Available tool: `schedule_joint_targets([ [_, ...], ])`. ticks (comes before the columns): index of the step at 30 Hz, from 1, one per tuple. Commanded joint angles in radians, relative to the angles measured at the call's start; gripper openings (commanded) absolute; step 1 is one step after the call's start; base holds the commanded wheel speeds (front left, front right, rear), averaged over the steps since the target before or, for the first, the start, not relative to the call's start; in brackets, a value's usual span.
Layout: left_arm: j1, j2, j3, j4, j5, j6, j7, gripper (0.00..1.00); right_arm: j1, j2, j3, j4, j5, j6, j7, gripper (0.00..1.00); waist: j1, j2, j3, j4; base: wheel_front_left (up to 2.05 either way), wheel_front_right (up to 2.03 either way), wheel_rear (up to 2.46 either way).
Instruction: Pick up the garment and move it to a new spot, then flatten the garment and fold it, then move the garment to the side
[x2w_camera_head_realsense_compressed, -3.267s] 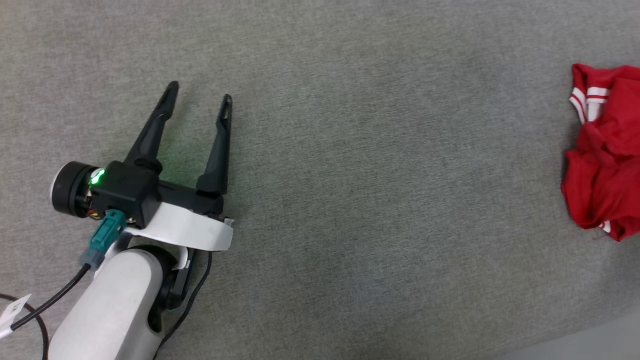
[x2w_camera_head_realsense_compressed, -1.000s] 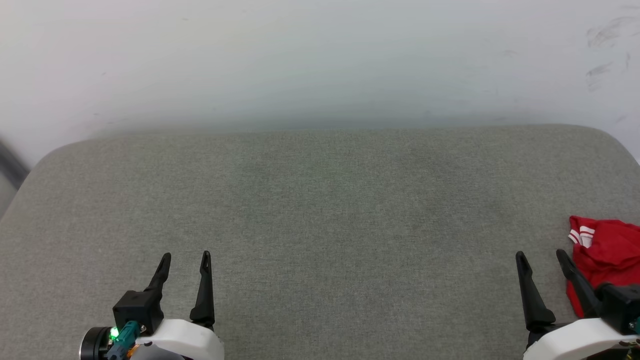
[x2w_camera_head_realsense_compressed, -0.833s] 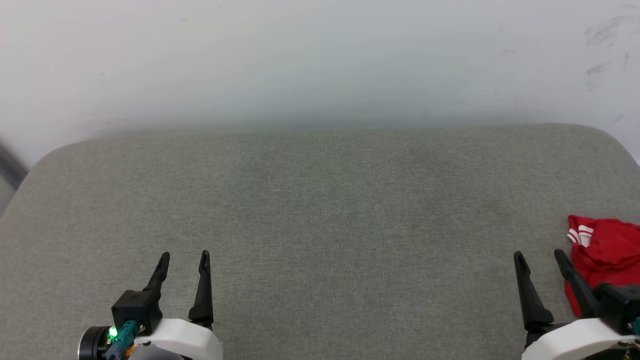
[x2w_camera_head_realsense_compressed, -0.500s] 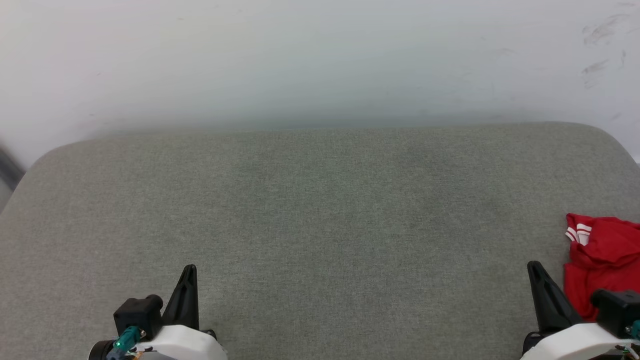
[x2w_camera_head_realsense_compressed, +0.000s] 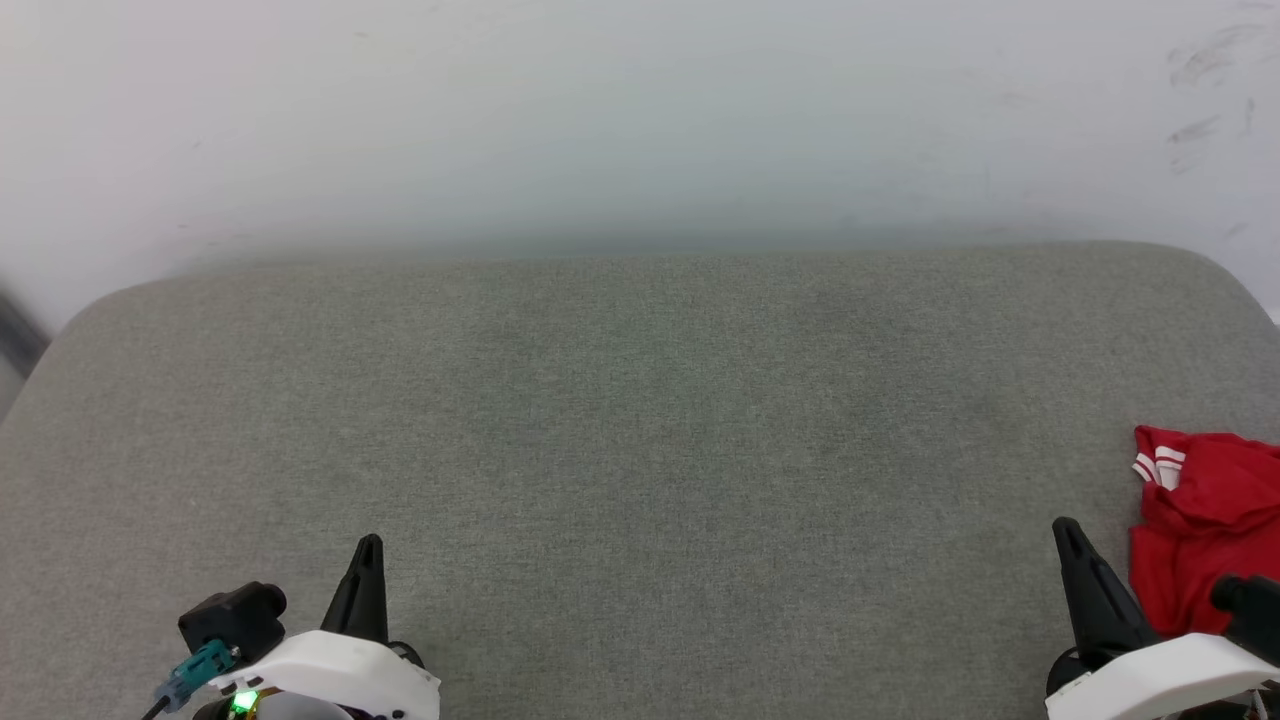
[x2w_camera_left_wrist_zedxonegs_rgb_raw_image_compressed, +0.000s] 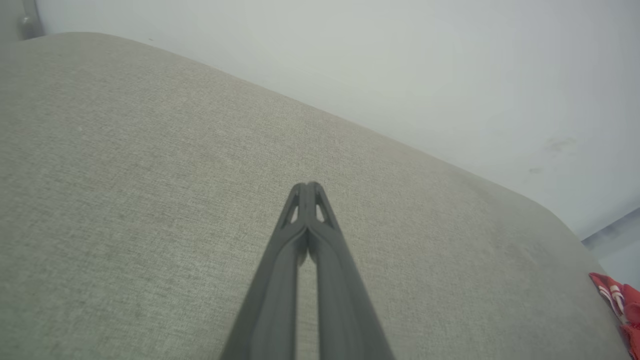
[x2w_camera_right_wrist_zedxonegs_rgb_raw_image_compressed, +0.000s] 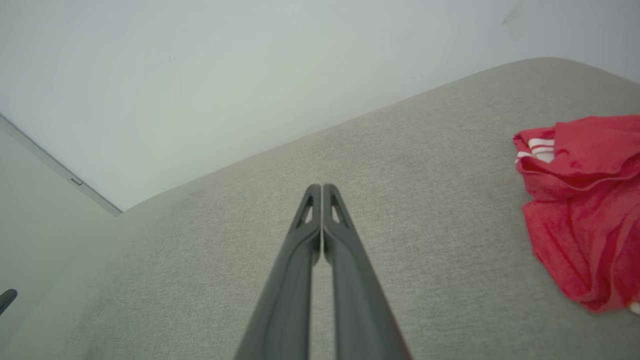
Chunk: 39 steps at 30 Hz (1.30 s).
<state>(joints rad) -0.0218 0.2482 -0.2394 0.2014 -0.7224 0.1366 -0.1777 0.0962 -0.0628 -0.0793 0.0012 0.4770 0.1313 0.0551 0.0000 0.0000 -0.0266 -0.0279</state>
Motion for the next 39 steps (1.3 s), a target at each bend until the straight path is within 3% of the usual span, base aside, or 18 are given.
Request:
schedule_joint_targets([
  [1,-0.032,0.001,0.020,-0.010,-0.031,-0.010,0.007,0.00,-0.033,0.001,-0.003,-0.005,0.042,0.000,0.001,0.00,0.0000,0.0000,0.000,0.000,0.00,0.00,0.00],
  [39,-0.062,-0.087,0.171,0.014,-0.437,-0.132,0.135,0.00,-0.116,0.007,-0.019,0.110,0.551,0.000,0.029,0.00,0.0000,0.0000,0.011,0.010,0.00,0.00,0.00],
])
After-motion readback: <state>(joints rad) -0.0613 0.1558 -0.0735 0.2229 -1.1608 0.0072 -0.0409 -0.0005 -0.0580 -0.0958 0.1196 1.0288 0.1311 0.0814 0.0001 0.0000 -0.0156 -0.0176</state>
